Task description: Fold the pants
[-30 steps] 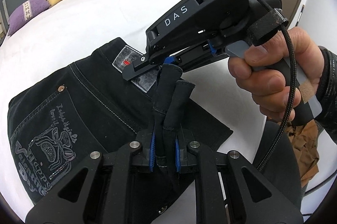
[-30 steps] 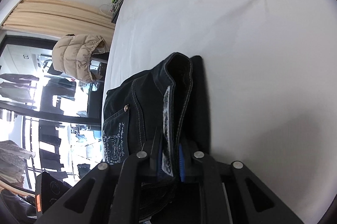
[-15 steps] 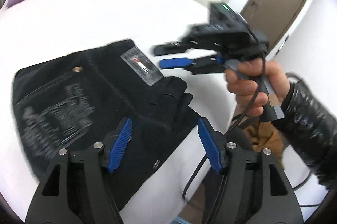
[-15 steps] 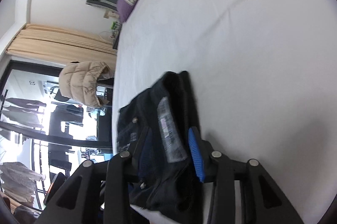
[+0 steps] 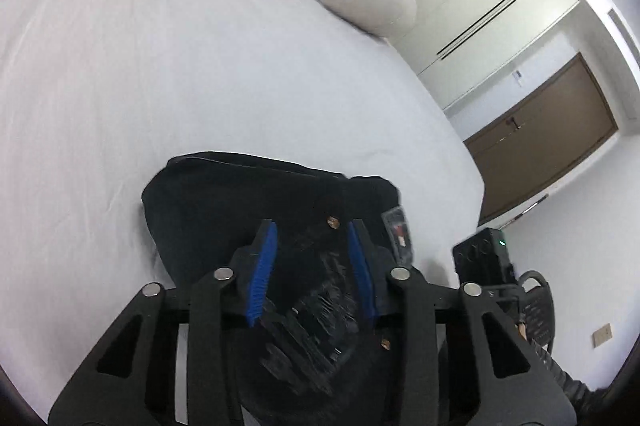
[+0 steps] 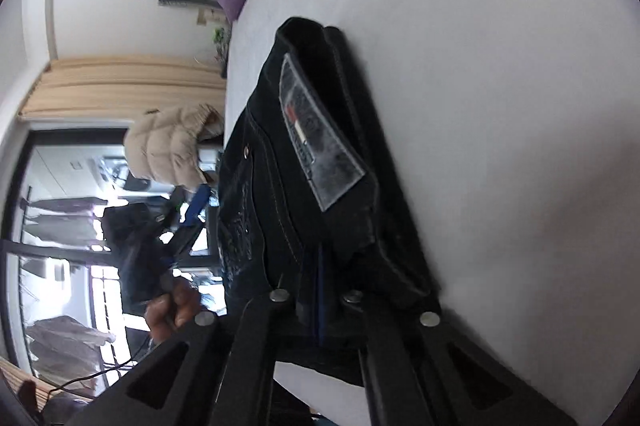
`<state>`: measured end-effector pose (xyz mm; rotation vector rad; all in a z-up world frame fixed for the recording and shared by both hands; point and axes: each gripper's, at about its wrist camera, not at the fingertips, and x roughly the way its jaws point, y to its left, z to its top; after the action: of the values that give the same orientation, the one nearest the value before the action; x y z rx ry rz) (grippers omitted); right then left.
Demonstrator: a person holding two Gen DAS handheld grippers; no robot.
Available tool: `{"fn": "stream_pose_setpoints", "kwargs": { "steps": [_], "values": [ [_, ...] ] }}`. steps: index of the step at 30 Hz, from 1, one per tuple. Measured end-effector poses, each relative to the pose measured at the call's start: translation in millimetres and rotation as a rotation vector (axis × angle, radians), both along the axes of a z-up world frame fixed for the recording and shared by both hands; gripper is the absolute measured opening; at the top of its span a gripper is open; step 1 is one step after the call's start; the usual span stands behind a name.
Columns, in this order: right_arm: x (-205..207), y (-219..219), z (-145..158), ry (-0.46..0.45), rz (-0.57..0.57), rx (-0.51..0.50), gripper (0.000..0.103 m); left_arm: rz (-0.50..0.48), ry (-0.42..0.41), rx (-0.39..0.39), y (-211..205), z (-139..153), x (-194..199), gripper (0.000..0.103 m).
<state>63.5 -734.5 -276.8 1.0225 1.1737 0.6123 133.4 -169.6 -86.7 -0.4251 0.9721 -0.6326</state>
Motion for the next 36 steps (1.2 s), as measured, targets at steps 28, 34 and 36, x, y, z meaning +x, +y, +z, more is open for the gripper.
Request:
{"fn": "stream_pose_setpoints", "kwargs": {
  "steps": [28,34,36],
  "values": [
    [-9.2,14.6,12.1,-0.048,-0.026,-0.096,0.0,-0.135,-0.102,0.119,14.3,-32.9,-155.7,0.023],
    [-10.7,21.1,18.4,-0.058,-0.027,-0.121,0.0,-0.145,-0.111,0.144,2.8,-44.2,-152.5,0.023],
    [-12.6,22.5,22.8,-0.073,-0.022,-0.127,0.0,-0.14,-0.099,0.145,3.9,-39.4,-151.2,0.023]
  ]
}}
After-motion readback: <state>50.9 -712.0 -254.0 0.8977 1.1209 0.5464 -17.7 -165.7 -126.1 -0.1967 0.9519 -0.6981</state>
